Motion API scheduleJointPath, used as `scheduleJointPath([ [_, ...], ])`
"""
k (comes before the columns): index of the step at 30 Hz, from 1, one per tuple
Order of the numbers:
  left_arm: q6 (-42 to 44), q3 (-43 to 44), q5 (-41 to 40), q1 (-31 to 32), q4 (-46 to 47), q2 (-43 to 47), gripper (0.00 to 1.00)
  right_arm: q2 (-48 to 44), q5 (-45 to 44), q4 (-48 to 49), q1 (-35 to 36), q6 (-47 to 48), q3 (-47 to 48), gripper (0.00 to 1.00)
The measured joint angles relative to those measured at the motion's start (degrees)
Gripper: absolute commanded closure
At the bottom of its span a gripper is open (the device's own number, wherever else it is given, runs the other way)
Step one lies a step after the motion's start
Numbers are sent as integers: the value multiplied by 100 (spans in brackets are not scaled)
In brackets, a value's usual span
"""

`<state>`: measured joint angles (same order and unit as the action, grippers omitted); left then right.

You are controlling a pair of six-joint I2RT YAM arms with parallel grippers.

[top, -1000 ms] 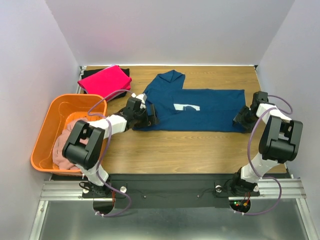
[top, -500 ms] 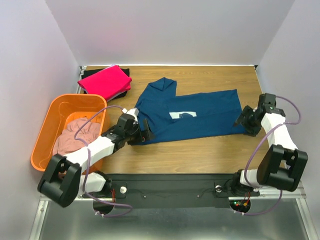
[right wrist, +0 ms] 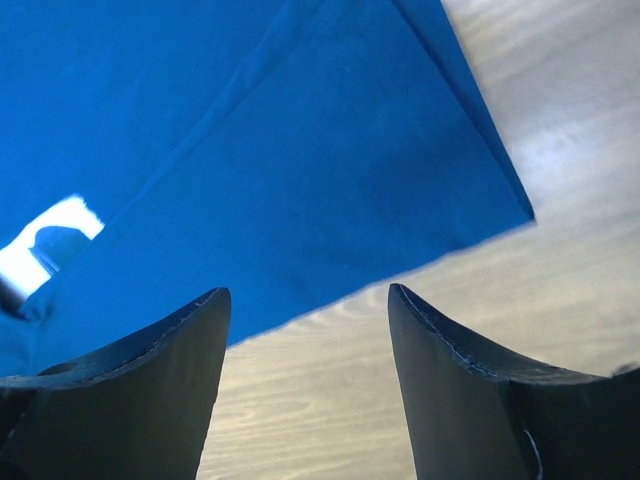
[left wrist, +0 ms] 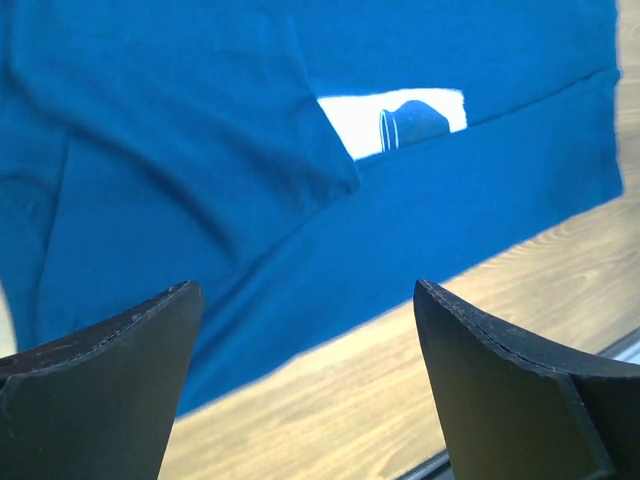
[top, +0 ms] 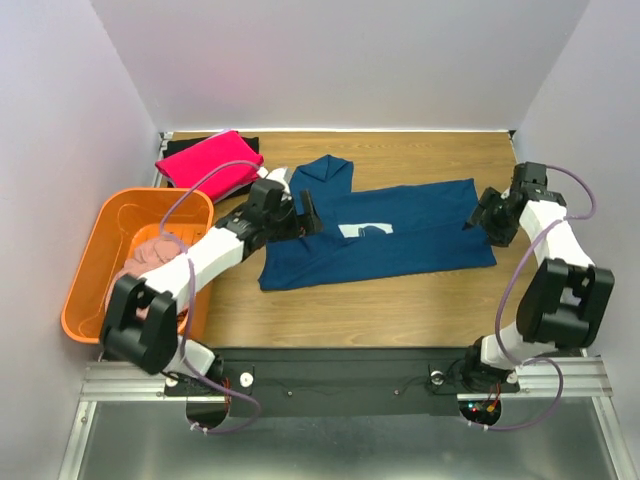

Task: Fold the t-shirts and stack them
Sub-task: Fold the tshirt

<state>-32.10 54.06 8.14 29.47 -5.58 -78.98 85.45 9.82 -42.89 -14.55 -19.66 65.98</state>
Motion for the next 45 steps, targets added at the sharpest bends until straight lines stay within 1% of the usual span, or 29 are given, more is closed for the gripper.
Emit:
scheduleJointPath([
  [3,122,433,50,17,-26,-599,1,437,149,153,0,11,92,30],
  [7,208,789,146,33,-17,-1062,1,822,389,304,22,31,278,30],
  [11,297,1091,291,85,79,-1576,2,1163,413,503,184,44,450,30],
  [17,426,1169,503,173,262,-2326,2,1718,341,780,529,44,525,31],
  [24,592,1207,658,205,452,-2754,1,2109,-26,1036,597,138,522,31],
  [28,643,1207,706,216,621,-2802,2,2085,-236,1145,597,149,444,30],
  [35,748,1069,796,385,927,-2806,2,1676,-496,1504,592,72,-138,29],
  [41,726,741,798,597,1412,-2708,2,1261,-887,1405,483,61,-608,27],
  [45,640,584,793,708,1493,-2594,1,1147,-1023,1169,402,63,-695,28],
])
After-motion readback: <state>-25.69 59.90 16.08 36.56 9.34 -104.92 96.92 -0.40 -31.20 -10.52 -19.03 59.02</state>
